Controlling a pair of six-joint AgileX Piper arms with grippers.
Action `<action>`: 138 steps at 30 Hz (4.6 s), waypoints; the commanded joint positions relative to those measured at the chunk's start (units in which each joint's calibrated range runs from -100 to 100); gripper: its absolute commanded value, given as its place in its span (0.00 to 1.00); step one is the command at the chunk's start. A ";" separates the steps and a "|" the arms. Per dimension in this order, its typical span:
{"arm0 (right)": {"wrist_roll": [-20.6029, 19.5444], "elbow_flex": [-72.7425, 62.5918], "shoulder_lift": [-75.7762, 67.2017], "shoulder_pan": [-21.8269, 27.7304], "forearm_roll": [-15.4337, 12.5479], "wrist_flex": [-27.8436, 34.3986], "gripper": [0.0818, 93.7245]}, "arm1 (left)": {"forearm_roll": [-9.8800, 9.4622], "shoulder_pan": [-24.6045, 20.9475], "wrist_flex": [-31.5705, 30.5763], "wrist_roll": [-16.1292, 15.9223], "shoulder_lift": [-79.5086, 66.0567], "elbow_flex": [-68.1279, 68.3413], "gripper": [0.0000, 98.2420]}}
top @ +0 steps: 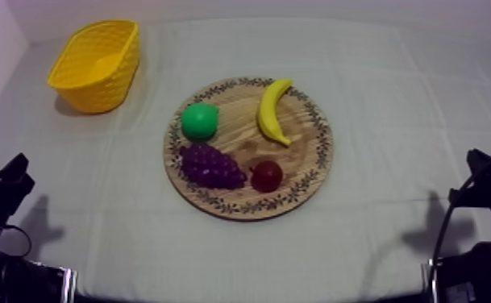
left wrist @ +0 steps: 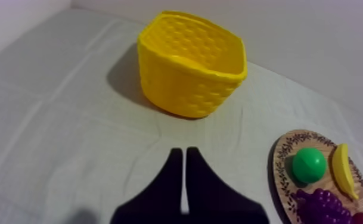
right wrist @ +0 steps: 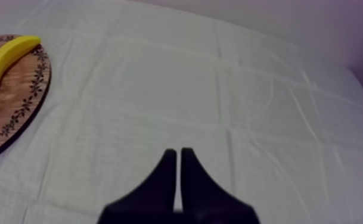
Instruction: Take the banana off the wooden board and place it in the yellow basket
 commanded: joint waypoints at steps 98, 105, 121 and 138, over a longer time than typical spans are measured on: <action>-0.05 0.05 -0.05 0.00 0.01 -0.03 0.00 | -0.30 31.60 37.12 0.11 133.28 -121.99 0.01; -0.05 0.05 -0.05 0.00 0.01 -0.03 0.00 | -0.33 31.30 37.88 -0.08 134.73 -119.93 0.01; -0.05 0.05 -0.05 0.00 0.01 -0.03 0.00 | 1.13 32.14 36.11 -0.22 136.31 -117.15 0.03; -0.05 0.05 -0.05 0.00 0.01 -0.03 0.00 | 2.48 32.89 34.19 -1.00 135.48 -114.67 0.32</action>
